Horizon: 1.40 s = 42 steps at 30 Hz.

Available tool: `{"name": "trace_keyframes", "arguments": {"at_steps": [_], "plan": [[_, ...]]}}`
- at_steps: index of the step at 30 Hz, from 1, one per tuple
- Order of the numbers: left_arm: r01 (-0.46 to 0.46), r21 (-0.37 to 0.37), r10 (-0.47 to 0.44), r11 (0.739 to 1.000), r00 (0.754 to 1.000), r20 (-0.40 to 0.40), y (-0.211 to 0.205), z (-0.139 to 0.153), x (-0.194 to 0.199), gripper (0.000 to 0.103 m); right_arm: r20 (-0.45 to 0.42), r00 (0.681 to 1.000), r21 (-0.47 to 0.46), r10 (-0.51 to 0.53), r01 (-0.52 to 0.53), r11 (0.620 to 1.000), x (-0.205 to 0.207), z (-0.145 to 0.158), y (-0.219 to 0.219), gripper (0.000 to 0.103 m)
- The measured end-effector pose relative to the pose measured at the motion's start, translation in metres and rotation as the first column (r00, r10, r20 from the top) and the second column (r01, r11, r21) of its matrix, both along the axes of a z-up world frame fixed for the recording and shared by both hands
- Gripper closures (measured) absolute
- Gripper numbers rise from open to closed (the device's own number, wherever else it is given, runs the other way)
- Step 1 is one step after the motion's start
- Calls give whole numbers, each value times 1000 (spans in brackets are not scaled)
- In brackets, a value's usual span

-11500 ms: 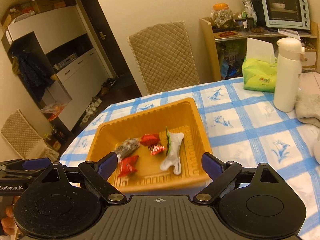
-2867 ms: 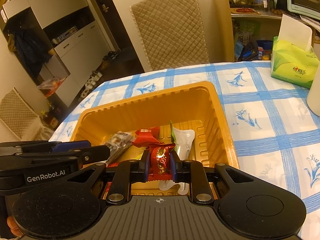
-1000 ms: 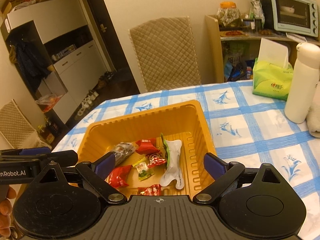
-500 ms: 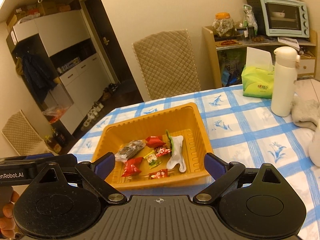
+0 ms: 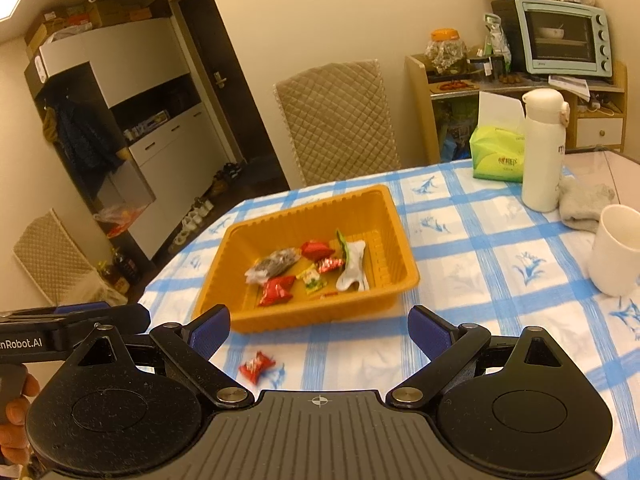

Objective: Organize snacks
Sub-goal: 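Withdraw both grippers from the basket toward the remaining candies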

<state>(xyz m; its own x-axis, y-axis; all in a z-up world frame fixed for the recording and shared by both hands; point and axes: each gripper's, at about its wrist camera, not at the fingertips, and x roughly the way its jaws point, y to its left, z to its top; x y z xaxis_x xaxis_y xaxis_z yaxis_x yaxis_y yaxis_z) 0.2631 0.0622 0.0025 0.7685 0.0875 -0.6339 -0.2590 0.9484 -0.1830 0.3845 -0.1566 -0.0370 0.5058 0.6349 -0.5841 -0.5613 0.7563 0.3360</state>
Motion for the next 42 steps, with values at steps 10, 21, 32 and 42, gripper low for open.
{"name": "trace_keyframes", "arguments": {"at_steps": [10,21,32,42], "plan": [[5,-11,-5,1000,998,-55,-12,-16,-30,15,-35,999,-35,21,-22,999,-27,-12,-13,8],[17,-26,-20,1000,993,-115,-19,-35,-44,15,-89,995,-92,38,-47,995,-42,-33,-20,8],[27,-39,-34,999,984,-176,-23,-56,-45,15,-144,989,-146,34,-55,988,-45,-55,-16,8],[18,-49,-28,999,976,-216,-17,-72,-43,15,-188,982,-209,1,-41,977,-44,-78,-11,8]]}}
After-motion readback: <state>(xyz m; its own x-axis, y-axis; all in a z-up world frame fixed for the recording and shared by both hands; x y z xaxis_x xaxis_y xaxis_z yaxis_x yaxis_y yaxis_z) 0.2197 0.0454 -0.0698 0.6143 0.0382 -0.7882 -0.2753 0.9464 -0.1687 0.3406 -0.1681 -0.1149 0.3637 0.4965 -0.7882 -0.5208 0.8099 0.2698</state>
